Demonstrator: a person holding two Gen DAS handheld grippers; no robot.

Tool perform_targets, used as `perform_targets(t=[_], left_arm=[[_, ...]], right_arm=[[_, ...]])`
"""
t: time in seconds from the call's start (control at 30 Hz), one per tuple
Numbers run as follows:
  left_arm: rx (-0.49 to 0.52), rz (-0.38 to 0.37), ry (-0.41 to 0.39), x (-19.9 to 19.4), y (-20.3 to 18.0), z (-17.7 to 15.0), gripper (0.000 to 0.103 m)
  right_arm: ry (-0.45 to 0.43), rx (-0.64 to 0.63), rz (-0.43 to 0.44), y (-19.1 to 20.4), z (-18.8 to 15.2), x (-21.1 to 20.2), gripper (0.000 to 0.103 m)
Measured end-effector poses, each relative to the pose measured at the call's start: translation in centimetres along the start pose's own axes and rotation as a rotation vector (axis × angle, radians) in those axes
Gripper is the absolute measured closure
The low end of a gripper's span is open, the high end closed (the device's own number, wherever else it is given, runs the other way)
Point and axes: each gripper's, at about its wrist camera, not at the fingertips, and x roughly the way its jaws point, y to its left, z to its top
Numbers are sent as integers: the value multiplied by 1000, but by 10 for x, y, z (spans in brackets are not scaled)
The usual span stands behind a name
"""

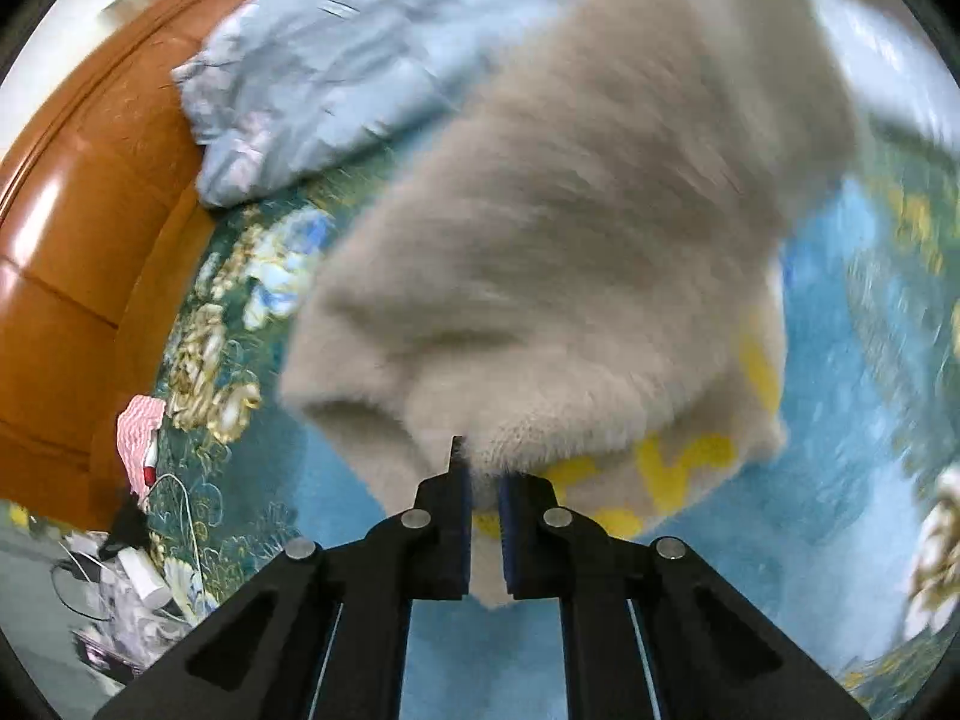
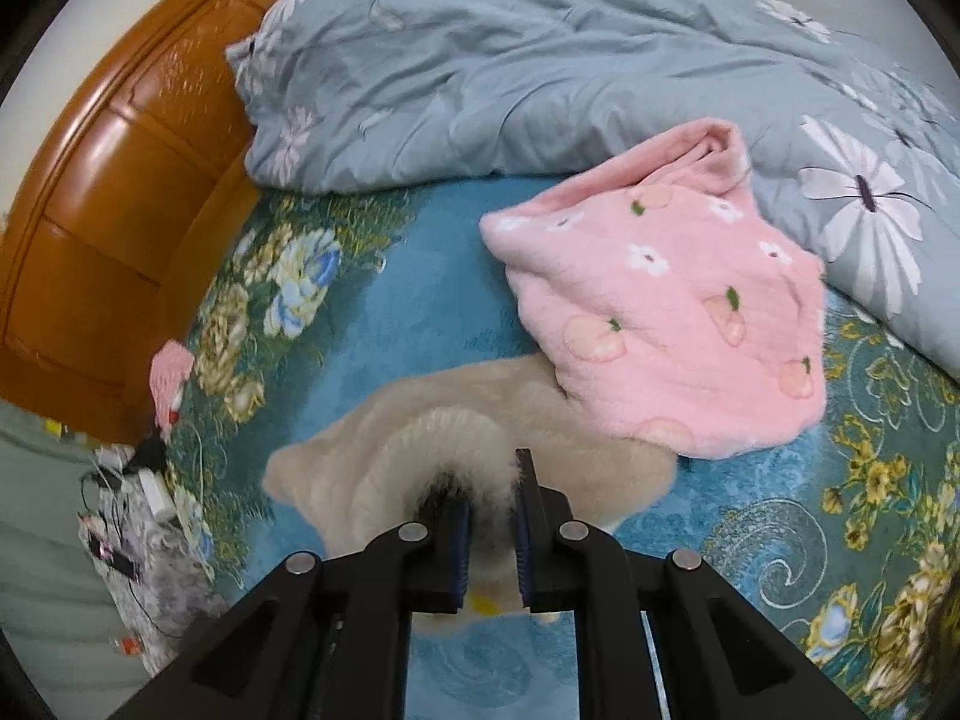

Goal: Fold clothes

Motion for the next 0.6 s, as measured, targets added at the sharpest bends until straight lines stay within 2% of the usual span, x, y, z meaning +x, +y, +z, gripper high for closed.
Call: perform_targets(t=[0.17, 0.37, 0.47, 0.6], left_arm=[[-81, -50, -182, -57, 62, 16, 96], [-107, -107, -389, -117, 106, 53, 96], [-113, -175, -460, -146, 114, 66, 96], [-96, -330, -516, -185, 126, 61, 97]], right_arm=[[-95, 59, 7, -9, -1, -47, 91], [-235, 57, 7, -2, -11, -123, 91], [-310, 55, -4, 4, -20, -164, 91], [-386, 37, -22, 10, -39, -216, 91]])
